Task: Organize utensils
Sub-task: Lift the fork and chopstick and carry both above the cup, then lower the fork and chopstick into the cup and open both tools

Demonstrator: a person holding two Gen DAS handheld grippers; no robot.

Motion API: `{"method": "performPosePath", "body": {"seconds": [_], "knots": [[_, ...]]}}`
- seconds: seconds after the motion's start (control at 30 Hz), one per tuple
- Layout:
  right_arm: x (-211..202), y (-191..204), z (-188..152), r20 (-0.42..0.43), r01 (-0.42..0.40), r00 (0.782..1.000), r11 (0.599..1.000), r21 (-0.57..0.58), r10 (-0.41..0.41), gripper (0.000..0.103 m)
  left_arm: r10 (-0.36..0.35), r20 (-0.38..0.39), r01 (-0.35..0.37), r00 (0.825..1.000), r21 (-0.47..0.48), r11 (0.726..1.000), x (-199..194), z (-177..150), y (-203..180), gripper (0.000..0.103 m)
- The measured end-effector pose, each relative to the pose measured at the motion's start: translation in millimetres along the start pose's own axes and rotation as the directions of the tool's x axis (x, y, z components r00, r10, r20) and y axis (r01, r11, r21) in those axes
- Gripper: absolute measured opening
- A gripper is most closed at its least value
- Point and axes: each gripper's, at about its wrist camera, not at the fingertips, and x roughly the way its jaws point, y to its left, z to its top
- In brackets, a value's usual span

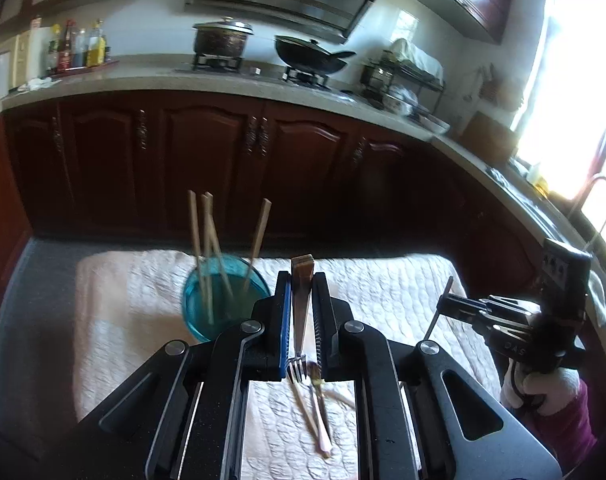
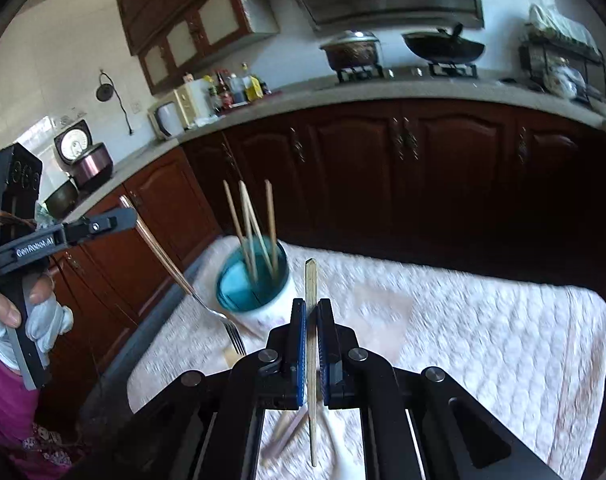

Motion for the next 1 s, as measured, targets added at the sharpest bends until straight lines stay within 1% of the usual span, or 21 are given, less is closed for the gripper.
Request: {"method": "performPosePath", "body": {"seconds": [0.2, 0.33, 0.5, 0.73, 0.8, 0.93, 1.0], "knots": [[18.0, 22.4, 47.7, 0.045, -0.015, 0.999, 1.000, -0.025, 0.016, 0.005, 0.069, 0.038, -0.067, 0.997, -0.033, 0.997, -2.4, 21.8, 27.1, 0.009], [28.5, 37.5, 78.0, 0.080, -0.020, 0.997, 0.999, -0.044, 0.024, 0.005, 0.128, 0.057, -0.126, 0.990, -0.032, 0.991, 3.0, 34.0, 41.7, 0.009], [50.1, 50.5, 107.1, 0.111, -0.031, 0.993, 0.999, -0.045, 0.036, 0.005, 0.173, 0.055, -0.171, 0.983, -0.037, 0.985, 18.0, 43.0, 56.9, 0.009], [97.3, 56.7, 125.0, 0.102, -0.045, 0.994, 0.999, -0.024, 0.047, 0.005, 0.217, 0.021, -0.216, 0.976, -0.035, 0.976, 49.5, 41.5, 72.4, 0.009], [111.3, 55.8, 127.4, 0.104, -0.048, 0.993, 0.999, -0.018, 0.049, 0.005, 0.225, 0.006, -0.225, 0.974, -0.035, 0.974, 58.8, 39.1, 77.4, 0.009], [130.2, 53.9, 128.4, 0.112, -0.022, 0.993, 1.000, -0.014, 0.024, 0.005, 0.234, -0.018, -0.234, 0.972, -0.043, 0.971, 74.2, 34.5, 85.7, 0.009], [138.5, 50.9, 126.5, 0.112, -0.027, 0.993, 1.000, -0.001, 0.027, 0.005, 0.233, -0.035, -0.234, 0.972, -0.045, 0.971, 82.5, 32.2, 87.4, 0.009]]}}
